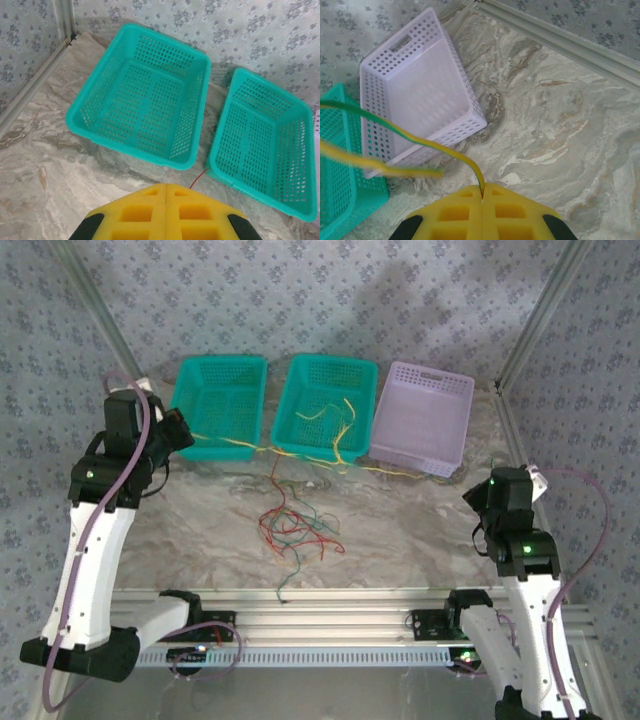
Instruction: Untangle the cables
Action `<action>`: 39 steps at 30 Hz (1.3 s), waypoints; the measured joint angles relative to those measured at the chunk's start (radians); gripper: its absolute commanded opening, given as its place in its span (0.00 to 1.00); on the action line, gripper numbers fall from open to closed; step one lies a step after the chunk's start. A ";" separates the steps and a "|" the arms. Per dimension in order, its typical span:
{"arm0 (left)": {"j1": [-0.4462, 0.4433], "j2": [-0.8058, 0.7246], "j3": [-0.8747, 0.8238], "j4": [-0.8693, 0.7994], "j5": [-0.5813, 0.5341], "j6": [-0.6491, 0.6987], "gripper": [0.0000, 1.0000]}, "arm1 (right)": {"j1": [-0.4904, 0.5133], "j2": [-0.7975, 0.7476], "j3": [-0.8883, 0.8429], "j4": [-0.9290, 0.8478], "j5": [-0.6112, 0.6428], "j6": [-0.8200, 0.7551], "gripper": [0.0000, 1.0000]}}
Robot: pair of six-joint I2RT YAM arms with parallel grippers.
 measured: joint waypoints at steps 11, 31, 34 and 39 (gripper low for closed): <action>0.002 -0.040 -0.046 -0.005 -0.012 0.000 0.00 | -0.005 0.050 -0.019 0.018 -0.039 -0.015 0.00; -0.034 -0.025 -0.137 0.061 0.003 -0.019 0.00 | 0.306 0.187 -0.201 0.345 -0.211 -0.165 0.25; -0.106 -0.007 -0.142 0.086 0.015 -0.027 0.00 | 0.489 0.317 -0.162 0.448 -0.235 -0.211 0.31; -0.188 0.003 -0.143 0.130 0.026 -0.057 0.00 | 0.665 0.530 -0.087 0.657 -0.313 -0.255 0.47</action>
